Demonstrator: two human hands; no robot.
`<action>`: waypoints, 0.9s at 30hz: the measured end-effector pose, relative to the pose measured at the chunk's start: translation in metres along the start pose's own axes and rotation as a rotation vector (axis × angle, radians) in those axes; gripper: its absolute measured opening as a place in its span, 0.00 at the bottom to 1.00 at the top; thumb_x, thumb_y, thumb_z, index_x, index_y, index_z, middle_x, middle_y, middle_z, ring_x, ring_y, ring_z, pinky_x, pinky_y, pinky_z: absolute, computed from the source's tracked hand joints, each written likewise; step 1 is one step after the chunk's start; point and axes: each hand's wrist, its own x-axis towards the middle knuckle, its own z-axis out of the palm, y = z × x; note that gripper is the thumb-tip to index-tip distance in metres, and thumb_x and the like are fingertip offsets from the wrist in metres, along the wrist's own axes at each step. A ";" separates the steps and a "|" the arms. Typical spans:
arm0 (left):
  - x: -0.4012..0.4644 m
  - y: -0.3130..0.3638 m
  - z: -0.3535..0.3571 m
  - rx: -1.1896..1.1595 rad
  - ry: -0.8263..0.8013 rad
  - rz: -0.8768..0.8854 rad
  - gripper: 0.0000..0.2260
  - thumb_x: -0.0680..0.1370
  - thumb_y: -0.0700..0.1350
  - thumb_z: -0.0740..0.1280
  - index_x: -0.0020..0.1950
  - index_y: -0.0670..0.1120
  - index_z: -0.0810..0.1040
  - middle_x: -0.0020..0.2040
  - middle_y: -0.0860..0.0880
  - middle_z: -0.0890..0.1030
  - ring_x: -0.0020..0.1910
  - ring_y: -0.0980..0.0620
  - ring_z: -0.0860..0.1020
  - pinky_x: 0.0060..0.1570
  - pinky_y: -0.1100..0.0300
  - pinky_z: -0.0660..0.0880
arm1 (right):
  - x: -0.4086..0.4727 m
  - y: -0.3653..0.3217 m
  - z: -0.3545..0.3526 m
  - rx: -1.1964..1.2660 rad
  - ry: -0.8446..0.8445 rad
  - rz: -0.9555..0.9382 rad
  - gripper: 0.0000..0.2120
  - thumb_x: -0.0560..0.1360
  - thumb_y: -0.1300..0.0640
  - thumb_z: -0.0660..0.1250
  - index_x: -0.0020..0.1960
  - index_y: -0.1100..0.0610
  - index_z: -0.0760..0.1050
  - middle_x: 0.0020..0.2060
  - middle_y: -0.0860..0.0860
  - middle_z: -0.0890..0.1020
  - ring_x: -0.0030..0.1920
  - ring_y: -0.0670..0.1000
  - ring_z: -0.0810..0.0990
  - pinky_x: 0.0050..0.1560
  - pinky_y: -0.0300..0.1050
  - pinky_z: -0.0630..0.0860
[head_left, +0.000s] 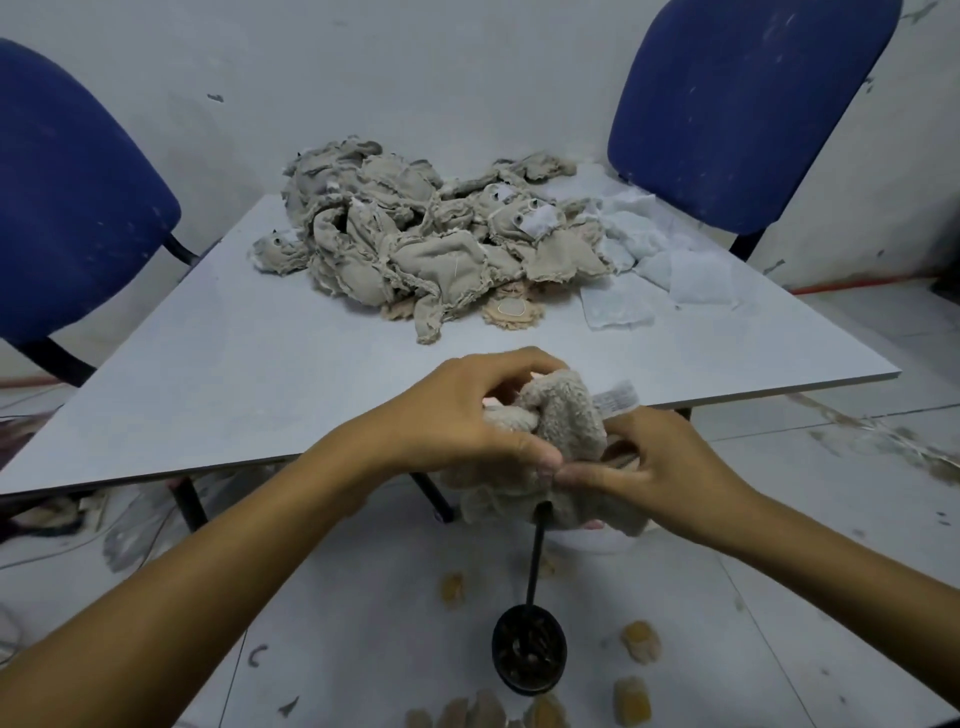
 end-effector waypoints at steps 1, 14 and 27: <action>0.002 0.003 0.002 -0.001 0.049 0.031 0.18 0.68 0.48 0.79 0.56 0.50 0.81 0.52 0.53 0.83 0.53 0.51 0.81 0.55 0.52 0.78 | -0.002 0.002 0.001 0.020 -0.069 0.009 0.10 0.69 0.36 0.73 0.46 0.30 0.74 0.46 0.27 0.79 0.47 0.33 0.79 0.42 0.26 0.72; -0.007 -0.017 -0.008 -0.042 0.075 -0.095 0.17 0.65 0.32 0.79 0.37 0.53 0.81 0.38 0.60 0.82 0.40 0.61 0.78 0.42 0.61 0.75 | 0.000 -0.011 -0.012 0.047 0.266 -0.195 0.11 0.72 0.45 0.70 0.53 0.46 0.78 0.47 0.35 0.80 0.49 0.36 0.79 0.50 0.27 0.70; -0.004 -0.002 0.000 -0.283 0.170 0.031 0.08 0.68 0.39 0.77 0.39 0.44 0.78 0.34 0.53 0.79 0.34 0.57 0.76 0.34 0.66 0.73 | 0.001 -0.020 -0.011 0.064 0.409 -0.212 0.08 0.72 0.54 0.74 0.49 0.57 0.84 0.41 0.46 0.81 0.42 0.42 0.79 0.44 0.32 0.72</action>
